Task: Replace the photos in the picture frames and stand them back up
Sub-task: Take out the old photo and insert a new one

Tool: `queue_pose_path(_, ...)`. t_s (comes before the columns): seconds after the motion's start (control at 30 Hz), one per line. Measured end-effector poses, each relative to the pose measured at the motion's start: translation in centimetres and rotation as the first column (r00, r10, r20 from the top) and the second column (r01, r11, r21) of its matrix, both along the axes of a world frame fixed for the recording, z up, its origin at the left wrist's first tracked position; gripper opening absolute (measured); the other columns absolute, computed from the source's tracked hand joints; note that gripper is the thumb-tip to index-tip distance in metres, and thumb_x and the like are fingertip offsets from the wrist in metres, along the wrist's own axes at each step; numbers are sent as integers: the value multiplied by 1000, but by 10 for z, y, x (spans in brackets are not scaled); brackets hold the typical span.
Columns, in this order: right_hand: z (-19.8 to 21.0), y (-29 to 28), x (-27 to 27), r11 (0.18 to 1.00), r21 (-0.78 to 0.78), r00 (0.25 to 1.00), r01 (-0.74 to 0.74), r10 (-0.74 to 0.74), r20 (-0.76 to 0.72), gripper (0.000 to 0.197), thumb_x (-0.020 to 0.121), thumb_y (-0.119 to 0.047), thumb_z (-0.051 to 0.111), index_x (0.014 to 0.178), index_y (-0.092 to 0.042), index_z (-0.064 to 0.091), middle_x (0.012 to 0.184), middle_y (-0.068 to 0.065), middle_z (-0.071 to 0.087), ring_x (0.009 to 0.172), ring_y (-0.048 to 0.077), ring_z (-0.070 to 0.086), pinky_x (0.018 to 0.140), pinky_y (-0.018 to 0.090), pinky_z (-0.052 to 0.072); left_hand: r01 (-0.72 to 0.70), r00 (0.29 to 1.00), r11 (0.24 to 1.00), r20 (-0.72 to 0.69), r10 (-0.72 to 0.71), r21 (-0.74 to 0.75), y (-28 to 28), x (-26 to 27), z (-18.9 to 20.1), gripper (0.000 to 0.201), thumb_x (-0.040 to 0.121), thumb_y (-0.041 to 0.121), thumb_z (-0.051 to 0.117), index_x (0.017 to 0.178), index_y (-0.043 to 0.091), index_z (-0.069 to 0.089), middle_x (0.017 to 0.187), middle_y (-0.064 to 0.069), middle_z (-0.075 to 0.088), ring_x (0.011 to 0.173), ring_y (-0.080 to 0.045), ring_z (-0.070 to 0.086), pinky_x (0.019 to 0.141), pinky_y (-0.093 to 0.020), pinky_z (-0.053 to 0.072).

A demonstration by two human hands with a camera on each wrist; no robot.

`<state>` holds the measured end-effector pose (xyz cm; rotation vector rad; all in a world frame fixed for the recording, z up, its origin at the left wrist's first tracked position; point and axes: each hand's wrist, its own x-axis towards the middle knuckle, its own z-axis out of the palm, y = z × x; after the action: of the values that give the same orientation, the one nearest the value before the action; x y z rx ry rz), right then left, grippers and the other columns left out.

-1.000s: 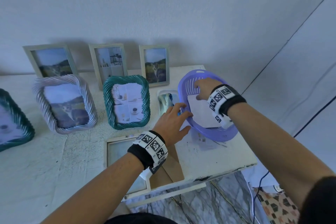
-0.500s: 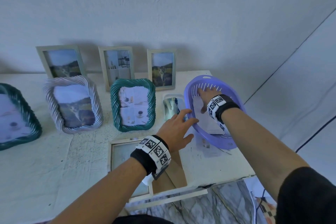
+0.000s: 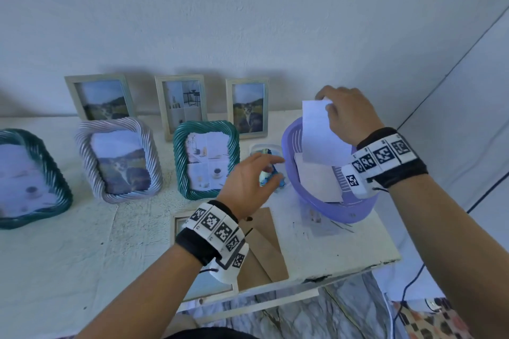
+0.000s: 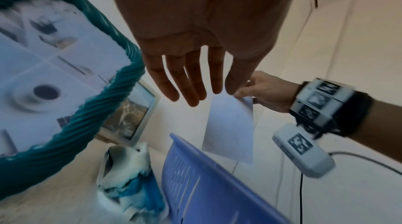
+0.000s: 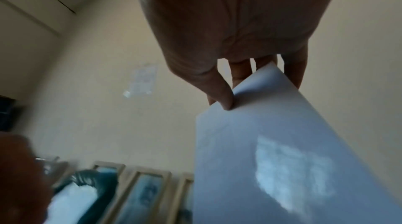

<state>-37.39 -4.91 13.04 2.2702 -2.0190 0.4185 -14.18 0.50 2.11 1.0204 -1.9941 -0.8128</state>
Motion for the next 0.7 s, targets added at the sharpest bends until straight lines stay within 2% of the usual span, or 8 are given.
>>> queue_pose_path(0.13, 16, 35, 35, 978, -160, 981, -134, 154, 115, 29, 92, -4, 44, 116, -14, 58, 95, 10, 61, 84, 29, 46, 72, 36, 37, -124, 975, 989, -174, 136, 78, 2, 17, 18, 28, 93, 24, 63, 121, 21, 64, 112, 8, 65, 97, -3, 63, 79, -24, 54)
queue_pose_path(0.23, 9, 56, 63, 955, -177, 917, -238, 280, 282, 26, 92, -4, 48, 112, -13, 61, 103, 3, 67, 89, 23, 56, 79, 32, 43, -146, 953, 971, -238, 189, 189, 8, 34, 26, 30, 92, 25, 65, 122, 21, 63, 110, 8, 67, 95, -2, 64, 79, -20, 54)
queue_pose_path(0.33, -11, 76, 86, 950, -152, 811, -274, 313, 494, 24, 94, -4, 51, 113, -11, 62, 109, -6, 66, 96, 4, 56, 80, 9, 39, -98, 950, 961, -263, 168, 260, 20, 57, 23, 16, 94, 19, 62, 109, 16, 69, 98, -1, 71, 86, -17, 67, 72, -32, 57)
queue_pose_path(0.43, -47, 91, 101, 976, -106, 707, -190, 211, 675, 30, 95, -16, 57, 125, -21, 54, 107, -19, 57, 96, -3, 56, 78, 10, 43, -110, 930, 919, -287, 230, 379, 39, 83, 9, 11, 95, 11, 59, 100, 13, 69, 94, -9, 72, 81, -24, 66, 63, -34, 58)
queue_pose_path(0.5, -74, 103, 107, 993, 33, 587, -113, 40, 809, 30, 95, -21, 60, 124, -26, 52, 102, -8, 62, 89, 9, 62, 76, 22, 52, -148, 881, 869, -336, 333, 473, 53, 99, -2, 12, 94, 7, 59, 96, 15, 69, 90, -8, 72, 79, -18, 67, 60, -28, 57)
queue_pose_path(0.57, -100, 119, 118, 957, 248, 437, -151, -160, 885, 19, 95, -20, 60, 114, -19, 59, 95, 6, 68, 84, 21, 66, 74, 37, 56, -181, 841, 813, -341, 419, 553, 66, 112, -12, 12, 93, 6, 60, 95, 14, 68, 88, -8, 72, 79, -17, 68, 60, -26, 56)
queue_pose_path(0.63, -123, 138, 129, 896, 370, 361, -245, -270, 893, 11, 94, -13, 60, 104, -10, 64, 91, 8, 71, 82, 22, 68, 66, 33, 57, -180, 855, 781, -298, 425, 598, 77, 121, -24, 10, 93, 5, 60, 97, 9, 68, 89, -9, 73, 80, -17, 70, 61, -26, 57)
queue_pose_path(0.7, -142, 152, 137, 864, 420, 363, -279, -310, 879, 8, 94, -7, 58, 100, -5, 64, 90, 8, 71, 79, 16, 68, 62, 24, 55, -192, 884, 757, -225, 410, 625, 88, 130, -35, 10, 93, 8, 61, 98, 10, 70, 88, -6, 74, 79, -16, 71, 61, -27, 58)
